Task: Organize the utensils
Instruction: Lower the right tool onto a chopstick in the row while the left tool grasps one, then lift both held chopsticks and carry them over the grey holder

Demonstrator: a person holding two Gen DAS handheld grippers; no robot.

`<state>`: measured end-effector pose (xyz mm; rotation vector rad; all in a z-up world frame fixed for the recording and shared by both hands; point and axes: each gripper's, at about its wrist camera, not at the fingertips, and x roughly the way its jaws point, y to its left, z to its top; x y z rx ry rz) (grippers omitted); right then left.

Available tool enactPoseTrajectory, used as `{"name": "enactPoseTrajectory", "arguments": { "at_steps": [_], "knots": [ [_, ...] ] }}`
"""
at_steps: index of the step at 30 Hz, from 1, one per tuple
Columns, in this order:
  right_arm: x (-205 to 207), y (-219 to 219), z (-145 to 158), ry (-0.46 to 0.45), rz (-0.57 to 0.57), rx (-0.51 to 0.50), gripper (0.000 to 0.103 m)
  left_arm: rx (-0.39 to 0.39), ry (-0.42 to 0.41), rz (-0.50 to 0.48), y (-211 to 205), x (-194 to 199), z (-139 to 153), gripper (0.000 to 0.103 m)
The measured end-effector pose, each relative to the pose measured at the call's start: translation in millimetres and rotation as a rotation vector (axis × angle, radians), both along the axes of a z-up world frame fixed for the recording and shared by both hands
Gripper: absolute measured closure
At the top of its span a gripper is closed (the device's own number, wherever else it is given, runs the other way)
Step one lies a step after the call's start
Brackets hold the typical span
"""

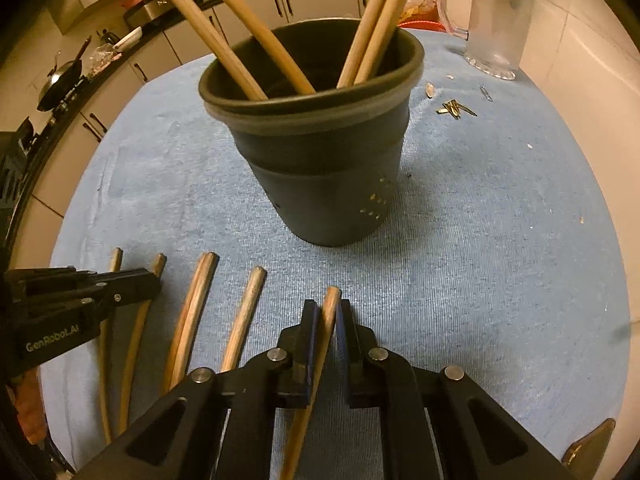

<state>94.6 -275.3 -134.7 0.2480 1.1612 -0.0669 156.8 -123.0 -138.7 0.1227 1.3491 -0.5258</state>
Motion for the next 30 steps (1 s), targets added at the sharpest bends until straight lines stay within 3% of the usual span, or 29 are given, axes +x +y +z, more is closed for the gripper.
{"name": "enactPoseTrajectory", "arguments": {
  "at_steps": [4, 10, 18, 30],
  "knots": [
    [-12.9, -10.5, 21.8, -0.057, -0.024, 0.050, 0.095, -0.086, -0.027, 0.034, 9.9, -2.8, 20.9, 0.097],
    [-39.2, -13.8, 86.0, -0.207, -0.006, 0.085, 0.095, -0.229, -0.075, 0.099, 30.8, -5.0, 69.1, 0.097],
    [-74.8, -18.1, 140.9, -0.326, 0.026, 0.079, 0.095, -0.334, -0.173, 0.108, 50.2, -21.3, 127.8, 0.097],
    [-105.5, -28.3, 192.6, -0.443, 0.029, 0.082, 0.095, -0.334, -0.301, 0.072, 52.0, -45.3, 184.1, 0.097]
  ]
}}
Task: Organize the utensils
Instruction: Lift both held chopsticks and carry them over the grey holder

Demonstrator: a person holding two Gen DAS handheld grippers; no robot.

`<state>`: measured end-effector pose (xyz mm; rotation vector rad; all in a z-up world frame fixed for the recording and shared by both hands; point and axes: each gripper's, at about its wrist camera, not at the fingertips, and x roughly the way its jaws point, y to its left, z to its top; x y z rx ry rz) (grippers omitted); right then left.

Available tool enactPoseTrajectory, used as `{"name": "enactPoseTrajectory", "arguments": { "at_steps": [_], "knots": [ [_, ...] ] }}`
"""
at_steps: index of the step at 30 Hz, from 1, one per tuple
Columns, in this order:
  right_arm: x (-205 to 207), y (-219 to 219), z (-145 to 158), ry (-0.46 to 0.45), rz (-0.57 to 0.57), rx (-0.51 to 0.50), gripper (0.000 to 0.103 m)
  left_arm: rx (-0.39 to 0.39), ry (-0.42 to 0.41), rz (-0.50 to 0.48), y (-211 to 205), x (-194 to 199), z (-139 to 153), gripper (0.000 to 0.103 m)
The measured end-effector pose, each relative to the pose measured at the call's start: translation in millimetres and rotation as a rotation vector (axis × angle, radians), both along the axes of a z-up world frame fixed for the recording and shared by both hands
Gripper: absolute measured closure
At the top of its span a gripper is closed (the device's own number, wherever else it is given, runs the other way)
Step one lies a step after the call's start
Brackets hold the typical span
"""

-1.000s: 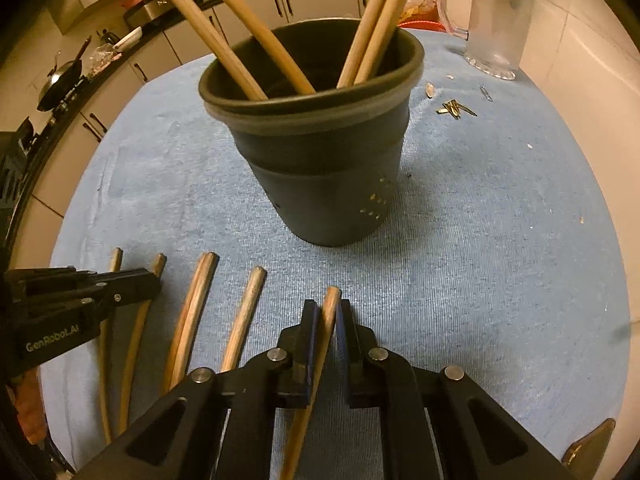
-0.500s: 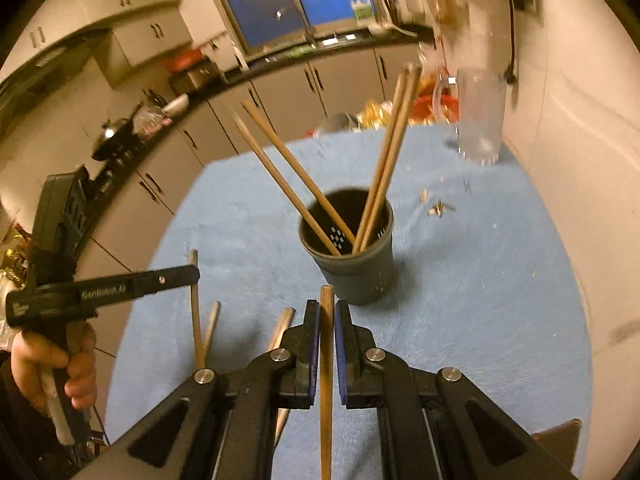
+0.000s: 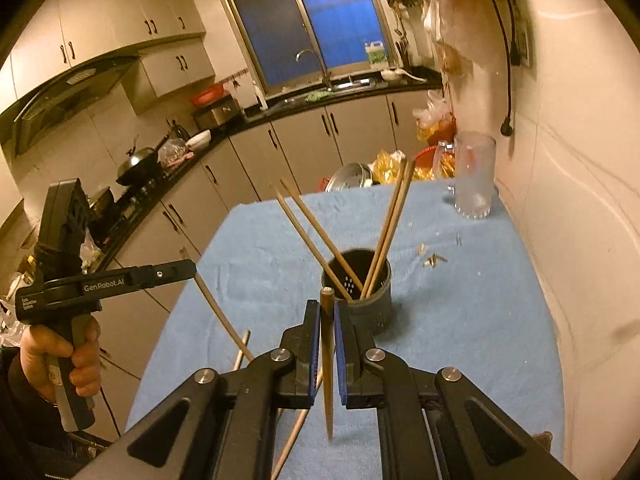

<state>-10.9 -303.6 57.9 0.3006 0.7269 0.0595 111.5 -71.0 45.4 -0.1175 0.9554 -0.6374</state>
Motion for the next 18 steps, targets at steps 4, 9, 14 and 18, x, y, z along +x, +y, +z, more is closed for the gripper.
{"name": "enactPoseTrajectory", "arguments": {
  "at_steps": [4, 9, 14, 18],
  "knots": [
    [3.0, -0.1, 10.6, -0.032, -0.002, -0.007, 0.095, 0.010, -0.057, -0.002, -2.4, -3.7, 16.6, 0.097],
    [4.7, 0.1, 27.0, -0.074, -0.004, -0.009, 0.095, 0.008, -0.107, -0.011, -6.2, -8.2, 34.0, 0.097],
    [3.7, -0.7, 43.5, -0.109, -0.006, -0.018, 0.095, 0.011, -0.136, -0.020, -9.3, -10.2, 46.5, 0.097],
    [0.5, -1.4, 53.6, -0.125, -0.013, -0.019, 0.095, -0.006, -0.148, -0.027, -11.4, -11.3, 56.3, 0.097]
  ]
}}
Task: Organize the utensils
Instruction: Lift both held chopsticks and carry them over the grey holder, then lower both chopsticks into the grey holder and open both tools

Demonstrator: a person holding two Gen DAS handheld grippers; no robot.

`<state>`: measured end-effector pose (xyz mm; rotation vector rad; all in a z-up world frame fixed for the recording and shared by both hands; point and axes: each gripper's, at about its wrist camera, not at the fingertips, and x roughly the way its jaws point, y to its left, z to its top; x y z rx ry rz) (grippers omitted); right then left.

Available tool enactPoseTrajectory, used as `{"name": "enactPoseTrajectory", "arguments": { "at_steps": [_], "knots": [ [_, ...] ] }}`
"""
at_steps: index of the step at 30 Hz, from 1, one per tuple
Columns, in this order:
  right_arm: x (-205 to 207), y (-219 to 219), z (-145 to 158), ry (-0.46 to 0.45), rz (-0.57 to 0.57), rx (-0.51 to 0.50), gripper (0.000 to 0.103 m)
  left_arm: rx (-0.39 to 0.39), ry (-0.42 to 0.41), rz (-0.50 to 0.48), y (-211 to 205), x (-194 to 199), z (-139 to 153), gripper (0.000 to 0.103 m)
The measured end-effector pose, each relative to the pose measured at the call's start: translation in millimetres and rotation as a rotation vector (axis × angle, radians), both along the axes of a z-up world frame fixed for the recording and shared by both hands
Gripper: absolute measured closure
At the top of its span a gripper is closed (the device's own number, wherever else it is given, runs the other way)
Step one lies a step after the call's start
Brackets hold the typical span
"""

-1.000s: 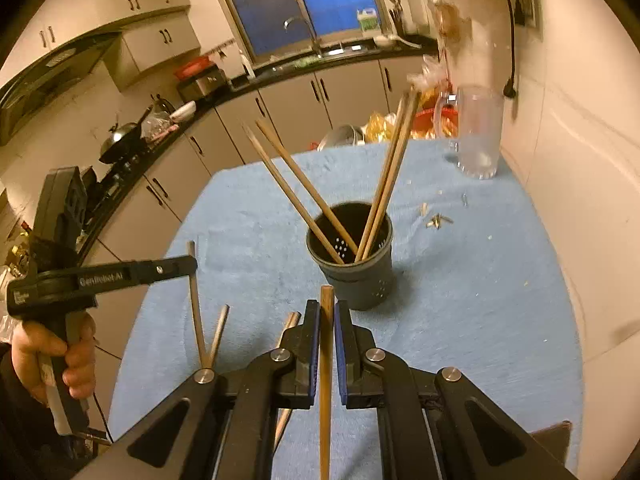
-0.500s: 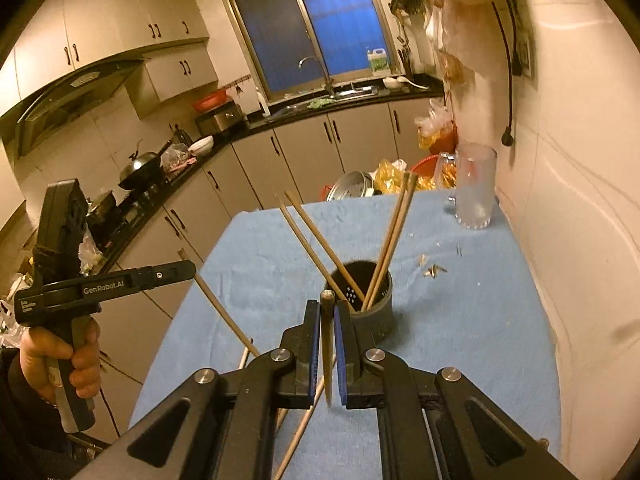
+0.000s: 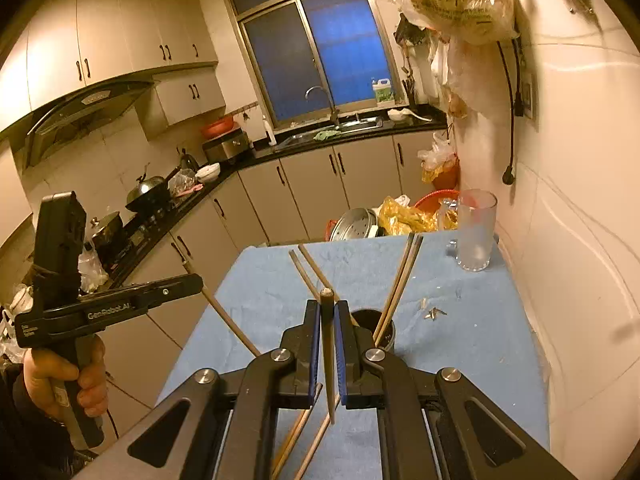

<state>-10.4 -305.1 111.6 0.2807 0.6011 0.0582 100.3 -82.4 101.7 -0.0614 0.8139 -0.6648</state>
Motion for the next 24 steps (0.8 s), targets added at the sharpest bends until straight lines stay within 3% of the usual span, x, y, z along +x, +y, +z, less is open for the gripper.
{"name": "enactPoseTrajectory", "arguments": {
  "at_steps": [19, 24],
  "knots": [
    [3.0, -6.6, 45.1, -0.087, -0.018, -0.037, 0.095, -0.059, -0.088, -0.061, -27.7, 8.1, 52.1, 0.097],
    [10.3, -7.0, 53.7, -0.108, -0.025, -0.062, 0.095, -0.064, -0.109, -0.059, -42.5, 15.8, 54.3, 0.097]
  ]
}}
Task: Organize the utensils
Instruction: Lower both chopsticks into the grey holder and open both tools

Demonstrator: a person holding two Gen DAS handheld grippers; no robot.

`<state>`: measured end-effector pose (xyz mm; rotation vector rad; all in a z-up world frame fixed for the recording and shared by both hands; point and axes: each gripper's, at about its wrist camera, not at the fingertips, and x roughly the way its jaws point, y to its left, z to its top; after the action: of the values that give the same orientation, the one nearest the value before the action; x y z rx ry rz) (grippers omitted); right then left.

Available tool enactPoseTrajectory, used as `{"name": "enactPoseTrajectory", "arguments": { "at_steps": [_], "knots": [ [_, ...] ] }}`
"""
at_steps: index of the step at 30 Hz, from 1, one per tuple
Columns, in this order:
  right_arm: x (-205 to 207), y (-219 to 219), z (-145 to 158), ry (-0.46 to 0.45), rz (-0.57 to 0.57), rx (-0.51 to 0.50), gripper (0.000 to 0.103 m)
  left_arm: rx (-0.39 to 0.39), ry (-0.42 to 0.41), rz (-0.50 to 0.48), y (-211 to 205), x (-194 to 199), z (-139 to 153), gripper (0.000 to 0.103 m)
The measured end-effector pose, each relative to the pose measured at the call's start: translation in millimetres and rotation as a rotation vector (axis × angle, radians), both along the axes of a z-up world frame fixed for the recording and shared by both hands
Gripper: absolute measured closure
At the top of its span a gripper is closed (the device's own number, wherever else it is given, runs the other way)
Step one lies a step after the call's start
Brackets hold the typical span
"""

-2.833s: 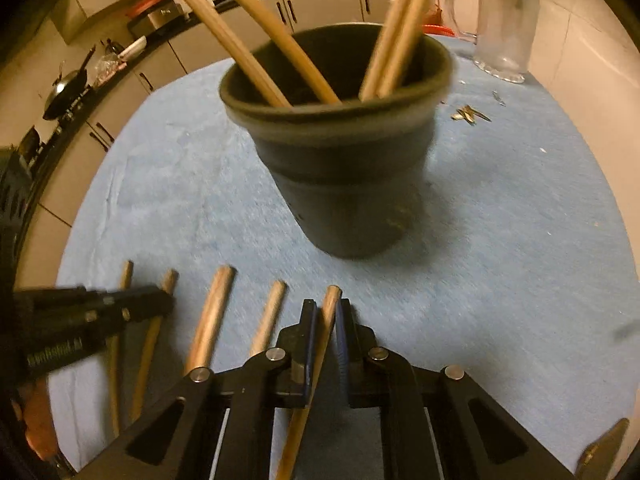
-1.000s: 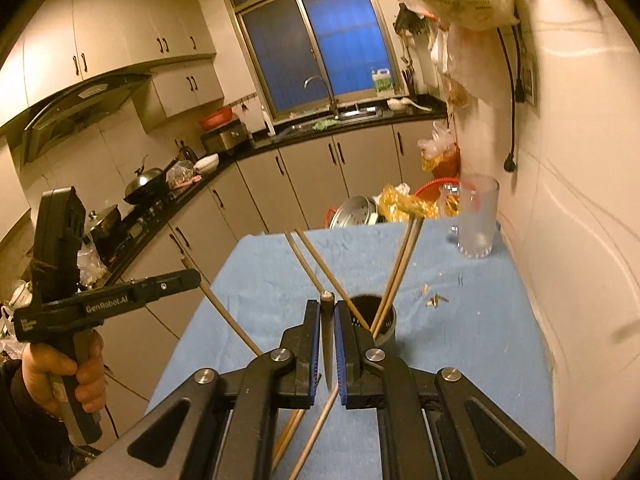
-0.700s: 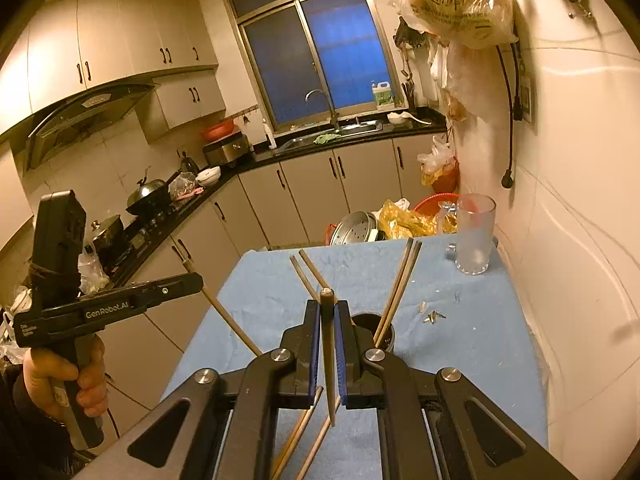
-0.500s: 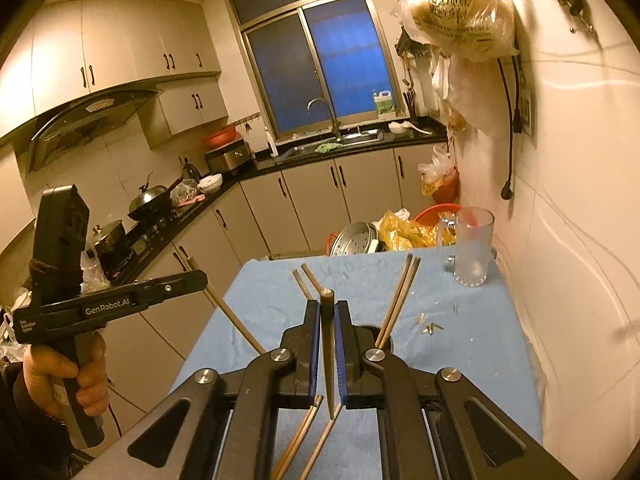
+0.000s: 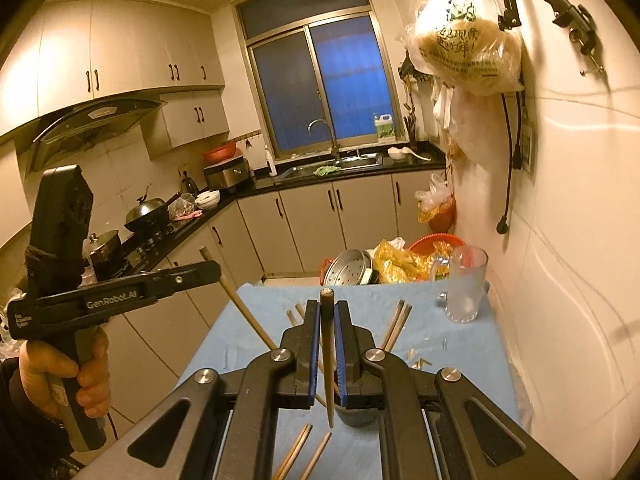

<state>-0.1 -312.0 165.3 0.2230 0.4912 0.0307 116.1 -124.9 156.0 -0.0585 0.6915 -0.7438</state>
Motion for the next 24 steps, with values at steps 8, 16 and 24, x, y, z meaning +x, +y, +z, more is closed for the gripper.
{"name": "enactPoseTrajectory", "arguments": {
  "at_steps": [8, 16, 24],
  "knots": [
    [19.5, -9.4, -5.4, -0.005, -0.043, -0.025, 0.095, 0.031, -0.014, 0.018, -22.6, 14.8, -14.9, 0.097],
    [33.1, -11.1, -8.7, -0.025, -0.053, -0.049, 0.095, 0.076, -0.023, 0.037, -36.2, 21.0, -28.6, 0.097],
    [51.6, -14.7, -27.3, 0.019, -0.051, -0.061, 0.095, 0.120, -0.021, 0.059, -44.5, 27.2, -43.9, 0.097]
  ]
}}
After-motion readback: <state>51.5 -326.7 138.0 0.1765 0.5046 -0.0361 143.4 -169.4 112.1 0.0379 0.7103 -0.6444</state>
